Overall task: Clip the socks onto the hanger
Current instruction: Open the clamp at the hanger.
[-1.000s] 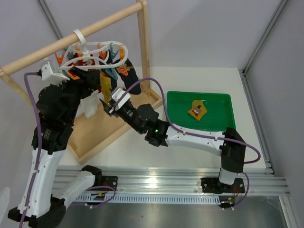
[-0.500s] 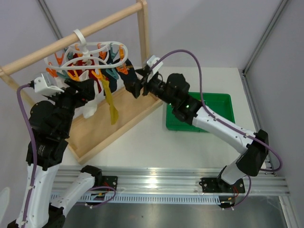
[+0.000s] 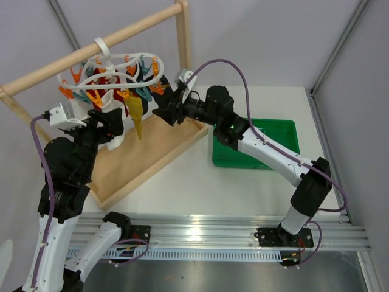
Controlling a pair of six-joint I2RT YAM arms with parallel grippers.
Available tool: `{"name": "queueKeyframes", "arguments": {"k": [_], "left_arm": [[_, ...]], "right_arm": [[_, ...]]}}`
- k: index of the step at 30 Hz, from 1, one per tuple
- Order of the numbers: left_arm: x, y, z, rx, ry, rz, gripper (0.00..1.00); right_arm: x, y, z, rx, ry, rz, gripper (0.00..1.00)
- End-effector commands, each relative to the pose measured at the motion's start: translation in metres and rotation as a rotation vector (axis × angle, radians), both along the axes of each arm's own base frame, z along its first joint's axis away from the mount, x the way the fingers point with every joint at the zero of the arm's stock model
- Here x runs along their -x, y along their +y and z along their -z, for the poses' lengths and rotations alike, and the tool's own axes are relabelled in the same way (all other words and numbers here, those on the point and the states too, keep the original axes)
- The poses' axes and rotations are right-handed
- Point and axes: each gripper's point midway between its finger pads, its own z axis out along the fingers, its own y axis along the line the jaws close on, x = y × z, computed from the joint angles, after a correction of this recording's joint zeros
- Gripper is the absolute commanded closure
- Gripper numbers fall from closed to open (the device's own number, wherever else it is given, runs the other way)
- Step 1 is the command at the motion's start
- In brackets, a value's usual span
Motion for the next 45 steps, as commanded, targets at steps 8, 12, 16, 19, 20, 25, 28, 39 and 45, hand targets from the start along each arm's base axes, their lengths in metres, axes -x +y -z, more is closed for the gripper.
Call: {"name": "queueKeyframes", "arguments": {"k": [8, 12, 16, 19, 20, 25, 28, 39, 45], "left_arm": [[0.000, -0.004, -0.011, -0.012, -0.045, 0.026, 0.11], [-0.001, -0.007, -0.011, -0.009, -0.042, 0.036, 0.11], [-0.001, -0.008, -0.012, -0.008, -0.043, 0.042, 0.11], [-0.002, -0.009, -0.012, -0.009, -0.041, 0.045, 0.11], [-0.003, -0.009, -0.011, -0.011, -0.040, 0.046, 0.11], [-0.002, -0.011, -0.013, -0.007, -0.040, 0.059, 0.11], [0.001, -0.012, -0.017, -0.004, -0.042, 0.065, 0.11], [-0.003, -0.032, -0.033, 0.034, -0.026, 0.161, 0.12], [-0.009, -0.055, -0.054, 0.072, -0.012, 0.268, 0.16]], "right_arm": [[-0.006, 0.016, -0.040, -0.133, -0.084, -0.021, 0.52], [-0.006, 0.021, -0.046, -0.152, -0.094, -0.038, 0.52], [-0.005, 0.026, -0.053, -0.166, -0.105, -0.048, 0.50], [-0.005, 0.029, -0.056, -0.177, -0.110, -0.054, 0.50], [-0.005, 0.031, -0.057, -0.180, -0.110, -0.059, 0.51], [-0.004, 0.039, -0.059, -0.187, -0.104, -0.088, 0.57], [-0.006, 0.043, -0.054, -0.179, -0.097, -0.098, 0.59], [0.003, 0.043, -0.055, -0.174, -0.098, -0.107, 0.77], [0.014, 0.046, -0.058, -0.171, -0.103, -0.125, 0.87]]}}
